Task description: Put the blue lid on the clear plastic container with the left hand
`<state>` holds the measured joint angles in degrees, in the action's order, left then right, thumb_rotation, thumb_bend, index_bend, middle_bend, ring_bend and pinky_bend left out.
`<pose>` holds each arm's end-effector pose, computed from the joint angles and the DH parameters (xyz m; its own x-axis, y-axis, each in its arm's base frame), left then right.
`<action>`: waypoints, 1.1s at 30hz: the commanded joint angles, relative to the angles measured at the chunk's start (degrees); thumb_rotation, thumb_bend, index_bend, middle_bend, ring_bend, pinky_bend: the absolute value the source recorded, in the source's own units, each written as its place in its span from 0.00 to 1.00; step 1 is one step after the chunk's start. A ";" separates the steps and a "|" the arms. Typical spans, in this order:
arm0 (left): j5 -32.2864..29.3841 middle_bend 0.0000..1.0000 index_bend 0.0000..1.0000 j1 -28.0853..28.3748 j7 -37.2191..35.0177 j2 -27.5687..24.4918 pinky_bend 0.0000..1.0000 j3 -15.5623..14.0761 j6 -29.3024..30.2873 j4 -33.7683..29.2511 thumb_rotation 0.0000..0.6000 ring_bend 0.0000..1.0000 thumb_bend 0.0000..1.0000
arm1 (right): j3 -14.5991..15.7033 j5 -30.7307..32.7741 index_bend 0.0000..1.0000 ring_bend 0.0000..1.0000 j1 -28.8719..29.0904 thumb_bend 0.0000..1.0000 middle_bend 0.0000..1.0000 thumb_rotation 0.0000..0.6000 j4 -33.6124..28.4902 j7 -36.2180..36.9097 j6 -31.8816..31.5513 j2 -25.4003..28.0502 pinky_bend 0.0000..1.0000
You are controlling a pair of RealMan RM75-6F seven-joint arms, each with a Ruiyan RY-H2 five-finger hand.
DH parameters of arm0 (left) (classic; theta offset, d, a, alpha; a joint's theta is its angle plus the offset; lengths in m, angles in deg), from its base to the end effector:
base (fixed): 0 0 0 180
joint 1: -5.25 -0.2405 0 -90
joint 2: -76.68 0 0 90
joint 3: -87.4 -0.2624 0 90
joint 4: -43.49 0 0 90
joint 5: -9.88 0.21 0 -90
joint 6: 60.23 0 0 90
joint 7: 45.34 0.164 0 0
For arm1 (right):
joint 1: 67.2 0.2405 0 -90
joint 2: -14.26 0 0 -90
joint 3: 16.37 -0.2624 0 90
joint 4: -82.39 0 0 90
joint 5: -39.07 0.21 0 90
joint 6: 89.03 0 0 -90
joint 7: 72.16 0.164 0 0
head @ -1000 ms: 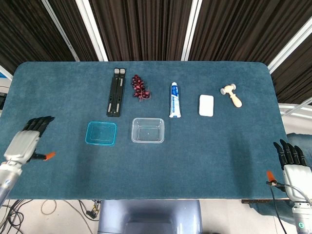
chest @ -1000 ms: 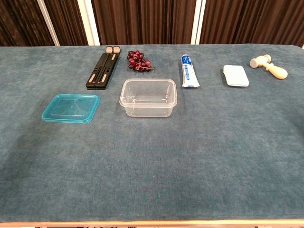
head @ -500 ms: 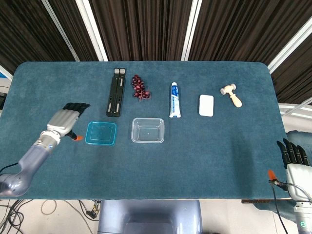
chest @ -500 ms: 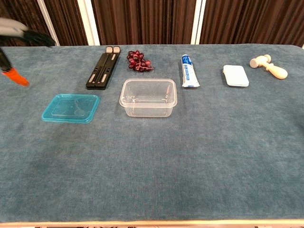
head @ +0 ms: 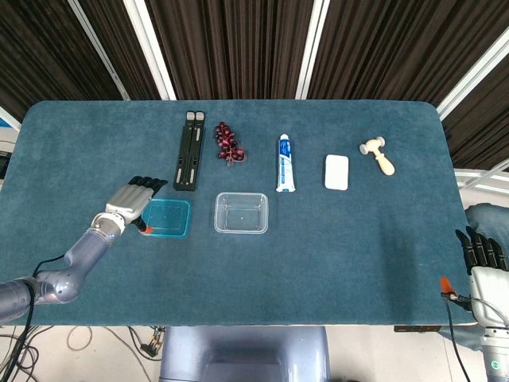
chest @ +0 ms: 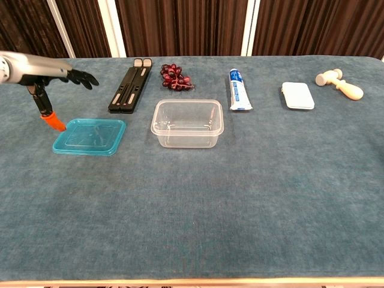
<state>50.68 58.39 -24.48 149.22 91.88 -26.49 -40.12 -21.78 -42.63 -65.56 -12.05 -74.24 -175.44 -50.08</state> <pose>-0.2025 0.4128 0.0357 0.5268 0.5169 0.6748 0.8454 -0.2358 -0.4793 -0.3259 -0.1915 0.1720 0.3859 0.0382 0.9217 -0.9183 0.1113 0.3799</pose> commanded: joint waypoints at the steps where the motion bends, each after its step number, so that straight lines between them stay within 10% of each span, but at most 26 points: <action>1: -0.29 0.06 0.00 0.64 -0.21 1.08 0.00 -0.93 -0.27 1.07 1.00 0.00 0.10 | -0.03 0.05 0.00 0.00 -0.02 0.36 0.00 1.00 -0.01 -0.02 -0.02 0.00 0.00; 33: -0.70 0.04 0.00 3.41 -1.06 8.90 0.00 -5.66 -0.33 8.73 1.00 0.00 0.10 | -0.19 0.61 0.00 0.00 -0.03 0.36 0.00 1.00 -0.15 0.25 0.44 0.25 0.00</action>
<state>49.91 61.77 -25.51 158.05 86.26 -26.78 -31.46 -21.96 -42.04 -65.60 -12.20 -74.00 -175.01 -49.84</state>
